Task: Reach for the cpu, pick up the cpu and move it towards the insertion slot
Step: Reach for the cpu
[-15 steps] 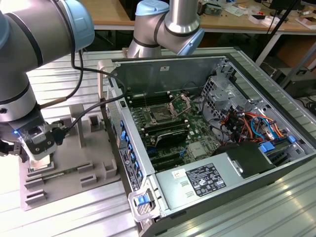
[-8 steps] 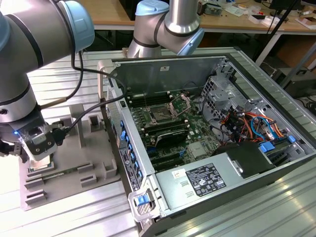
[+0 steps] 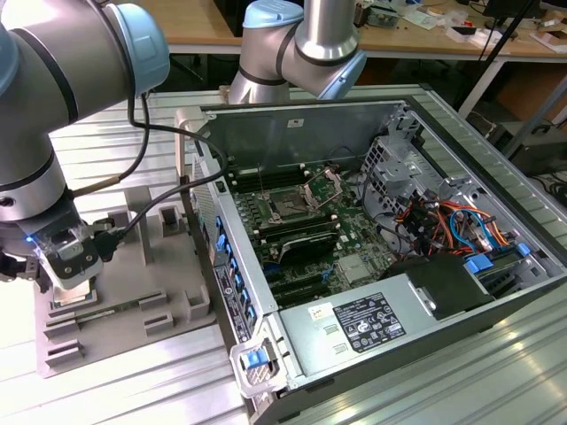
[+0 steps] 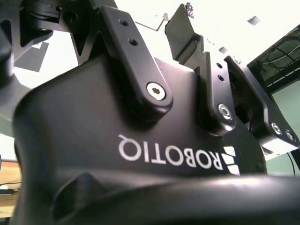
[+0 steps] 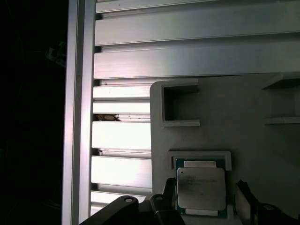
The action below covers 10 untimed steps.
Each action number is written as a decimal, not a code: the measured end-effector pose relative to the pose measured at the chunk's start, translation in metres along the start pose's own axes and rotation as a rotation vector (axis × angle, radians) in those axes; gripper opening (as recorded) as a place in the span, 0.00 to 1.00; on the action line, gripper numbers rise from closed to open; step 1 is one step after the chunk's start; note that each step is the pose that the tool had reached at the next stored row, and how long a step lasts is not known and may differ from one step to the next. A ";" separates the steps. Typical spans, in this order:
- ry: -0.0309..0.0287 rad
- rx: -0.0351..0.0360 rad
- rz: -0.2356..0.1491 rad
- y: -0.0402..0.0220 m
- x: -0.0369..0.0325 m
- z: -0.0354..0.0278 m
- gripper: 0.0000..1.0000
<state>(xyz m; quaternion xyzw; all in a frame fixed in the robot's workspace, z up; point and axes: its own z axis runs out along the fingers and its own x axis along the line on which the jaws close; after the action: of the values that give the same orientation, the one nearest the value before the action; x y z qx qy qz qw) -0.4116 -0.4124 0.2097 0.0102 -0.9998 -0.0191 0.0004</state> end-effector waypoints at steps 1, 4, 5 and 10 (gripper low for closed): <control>0.0000 0.0000 0.000 0.0000 0.0001 0.0003 0.60; 0.0000 0.0000 0.000 0.0000 0.0008 0.0017 0.60; -0.0001 0.0000 0.000 0.0000 0.0008 0.0025 0.60; 0.0003 0.0001 -0.003 0.0003 0.0008 0.0053 0.60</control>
<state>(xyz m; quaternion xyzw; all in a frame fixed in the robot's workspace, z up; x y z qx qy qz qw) -0.4125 -0.4120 0.2044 0.0116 -0.9998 -0.0191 0.0006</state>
